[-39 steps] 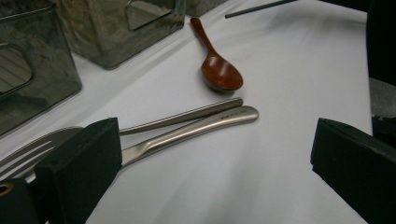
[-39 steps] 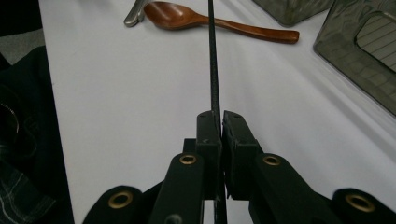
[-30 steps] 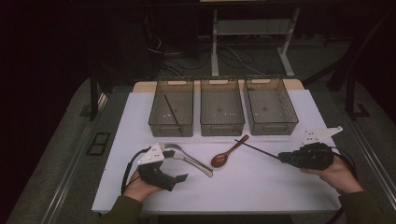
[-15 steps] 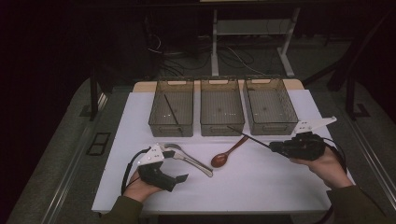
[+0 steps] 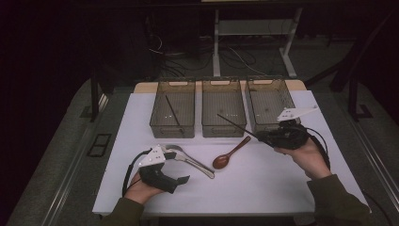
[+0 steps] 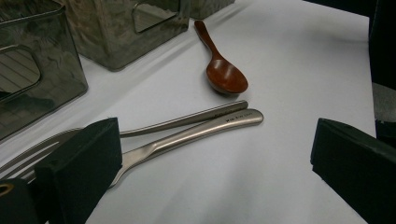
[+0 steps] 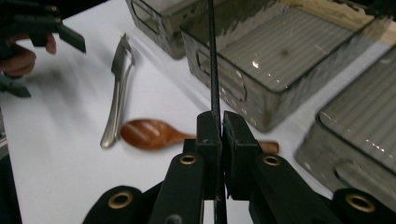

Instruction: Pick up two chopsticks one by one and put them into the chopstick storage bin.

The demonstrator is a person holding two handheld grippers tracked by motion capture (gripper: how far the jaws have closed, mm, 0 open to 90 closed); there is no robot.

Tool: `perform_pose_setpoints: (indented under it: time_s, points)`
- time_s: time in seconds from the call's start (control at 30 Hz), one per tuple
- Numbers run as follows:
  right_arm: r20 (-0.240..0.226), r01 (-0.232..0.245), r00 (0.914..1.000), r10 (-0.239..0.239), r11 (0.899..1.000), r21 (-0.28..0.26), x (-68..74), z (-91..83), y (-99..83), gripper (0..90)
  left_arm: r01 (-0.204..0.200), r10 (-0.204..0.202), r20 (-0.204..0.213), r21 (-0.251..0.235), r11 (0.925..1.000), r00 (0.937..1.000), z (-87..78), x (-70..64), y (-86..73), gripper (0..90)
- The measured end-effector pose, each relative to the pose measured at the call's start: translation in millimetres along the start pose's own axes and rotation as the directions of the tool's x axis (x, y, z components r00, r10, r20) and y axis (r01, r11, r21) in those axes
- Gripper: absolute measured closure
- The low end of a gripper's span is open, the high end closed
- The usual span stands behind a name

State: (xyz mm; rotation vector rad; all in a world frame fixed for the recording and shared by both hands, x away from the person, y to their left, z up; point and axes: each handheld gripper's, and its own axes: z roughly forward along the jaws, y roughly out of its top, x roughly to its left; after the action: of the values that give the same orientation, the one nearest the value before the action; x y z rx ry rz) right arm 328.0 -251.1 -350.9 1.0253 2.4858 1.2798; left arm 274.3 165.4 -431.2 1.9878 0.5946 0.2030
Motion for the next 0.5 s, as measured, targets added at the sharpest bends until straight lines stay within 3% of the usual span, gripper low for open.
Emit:
perform_pose_setpoints:
  time_s: [0.5]
  points:
    - [0.042,-0.003,0.9991,0.003,1.0,-0.001,15.3,57.0,59.6,84.5,0.009,-0.009,0.005,-0.004,0.9999,0.9999,1.0,-0.2,0.1,1.1]
